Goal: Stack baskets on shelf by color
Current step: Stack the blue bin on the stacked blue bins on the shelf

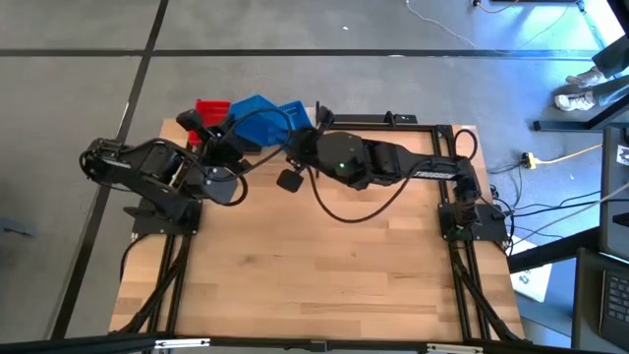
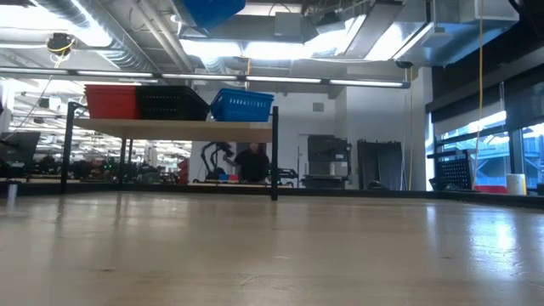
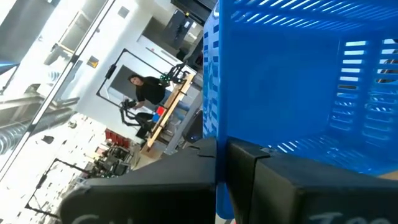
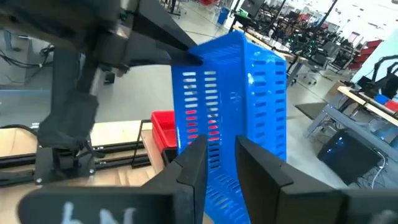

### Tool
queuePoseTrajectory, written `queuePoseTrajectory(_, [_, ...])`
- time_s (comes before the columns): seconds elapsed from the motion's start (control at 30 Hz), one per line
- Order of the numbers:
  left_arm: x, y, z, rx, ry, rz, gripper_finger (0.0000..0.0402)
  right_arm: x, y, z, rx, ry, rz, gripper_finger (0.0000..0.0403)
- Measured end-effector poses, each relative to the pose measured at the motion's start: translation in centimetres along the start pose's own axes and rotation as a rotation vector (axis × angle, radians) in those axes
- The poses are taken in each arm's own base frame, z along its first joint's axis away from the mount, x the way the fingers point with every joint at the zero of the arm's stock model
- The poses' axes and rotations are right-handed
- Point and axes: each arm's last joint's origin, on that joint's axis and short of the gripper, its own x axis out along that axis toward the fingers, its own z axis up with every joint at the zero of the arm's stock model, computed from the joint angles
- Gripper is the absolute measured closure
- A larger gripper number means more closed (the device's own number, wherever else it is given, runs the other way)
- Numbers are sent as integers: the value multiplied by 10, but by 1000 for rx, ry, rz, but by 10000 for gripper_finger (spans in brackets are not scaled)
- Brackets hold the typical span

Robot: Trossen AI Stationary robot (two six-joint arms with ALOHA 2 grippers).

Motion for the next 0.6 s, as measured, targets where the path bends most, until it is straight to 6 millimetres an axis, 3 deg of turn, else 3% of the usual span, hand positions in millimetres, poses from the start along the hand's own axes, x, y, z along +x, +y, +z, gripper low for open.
queuePoseTrajectory(0.33, [0,0,0,-7,-1,-6,401,19,-12,-5,24,6,-85,318])
queuePoseTrajectory(0.6, [0,0,0,-7,-1,-9,401,26,-20,-8,71,8,1,318])
